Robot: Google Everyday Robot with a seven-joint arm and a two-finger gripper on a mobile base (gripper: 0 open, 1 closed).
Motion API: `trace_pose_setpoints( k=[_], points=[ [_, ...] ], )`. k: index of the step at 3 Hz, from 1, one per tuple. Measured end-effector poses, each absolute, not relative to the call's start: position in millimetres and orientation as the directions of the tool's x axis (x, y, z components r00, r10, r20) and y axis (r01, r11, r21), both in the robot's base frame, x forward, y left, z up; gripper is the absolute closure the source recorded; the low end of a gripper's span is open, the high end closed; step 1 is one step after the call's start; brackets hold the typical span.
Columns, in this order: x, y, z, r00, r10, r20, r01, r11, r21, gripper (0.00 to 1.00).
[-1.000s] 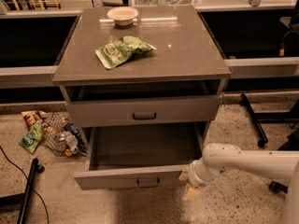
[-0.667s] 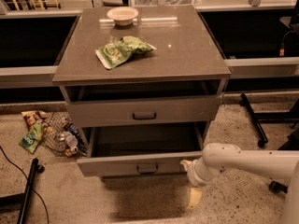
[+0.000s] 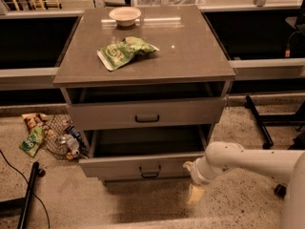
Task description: Close middle drawer
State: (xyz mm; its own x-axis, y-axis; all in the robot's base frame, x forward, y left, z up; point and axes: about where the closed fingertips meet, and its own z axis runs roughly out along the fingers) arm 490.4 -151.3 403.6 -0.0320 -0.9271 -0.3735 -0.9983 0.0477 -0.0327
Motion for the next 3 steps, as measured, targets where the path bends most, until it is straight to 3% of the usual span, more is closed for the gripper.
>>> trace_pose_setpoints(
  k=[2, 3],
  points=[
    [552, -158, 400, -0.041, -0.929, -0.367, -0.992, 0.081, -0.095, 0.63],
    [574, -159, 401, -0.046, -0.93, -0.365, -0.988, 0.097, -0.122, 0.6]
  ],
)
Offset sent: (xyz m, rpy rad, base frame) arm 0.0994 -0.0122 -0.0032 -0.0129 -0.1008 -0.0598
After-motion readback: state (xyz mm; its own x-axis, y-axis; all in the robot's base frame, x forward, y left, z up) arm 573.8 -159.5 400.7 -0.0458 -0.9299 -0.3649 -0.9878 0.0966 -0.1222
